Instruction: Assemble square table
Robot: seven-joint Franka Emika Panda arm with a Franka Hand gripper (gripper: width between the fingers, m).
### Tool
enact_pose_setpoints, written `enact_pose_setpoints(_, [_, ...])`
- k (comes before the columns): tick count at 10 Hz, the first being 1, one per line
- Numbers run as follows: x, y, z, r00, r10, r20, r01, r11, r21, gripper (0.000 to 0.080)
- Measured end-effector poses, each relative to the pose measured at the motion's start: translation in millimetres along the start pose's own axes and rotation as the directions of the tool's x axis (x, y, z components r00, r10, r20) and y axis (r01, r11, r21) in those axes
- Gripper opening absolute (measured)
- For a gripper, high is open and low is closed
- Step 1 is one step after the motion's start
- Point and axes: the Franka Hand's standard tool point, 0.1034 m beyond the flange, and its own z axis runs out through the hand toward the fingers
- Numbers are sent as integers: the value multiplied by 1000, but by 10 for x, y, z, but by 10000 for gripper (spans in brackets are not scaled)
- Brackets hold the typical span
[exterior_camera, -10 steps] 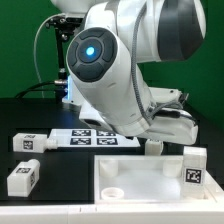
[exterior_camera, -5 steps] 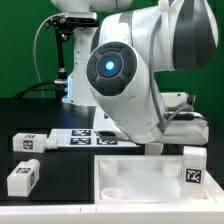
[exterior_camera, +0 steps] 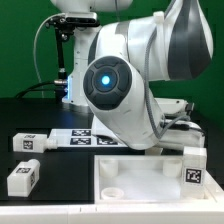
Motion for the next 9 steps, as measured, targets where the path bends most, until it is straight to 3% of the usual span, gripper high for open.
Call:
enact_pose_setpoints(1, [18,22,1,1000,5,-1,-5,1000,0,649])
enact_pose_setpoints(2, [20,25,-1,1000,5,-1,-5,1000,1,512])
enact_pose_setpoints(3, [20,27,-2,1000,6,-1,-6,1000,1,512])
enact_pose_setpoints(5, [21,30,-13,1000,6,-2,-6,1000,3,282])
enact_pose_setpoints(6, [-9,9,-91,1000,0,-11,0,1000,8,282])
enact_pose_setpoints(8, [-93,0,-481,999,-16,-29,18,999,44,282])
enact_pose_setpoints(9, [-130,-28,-719,994,-38,-99,43,998,46,282])
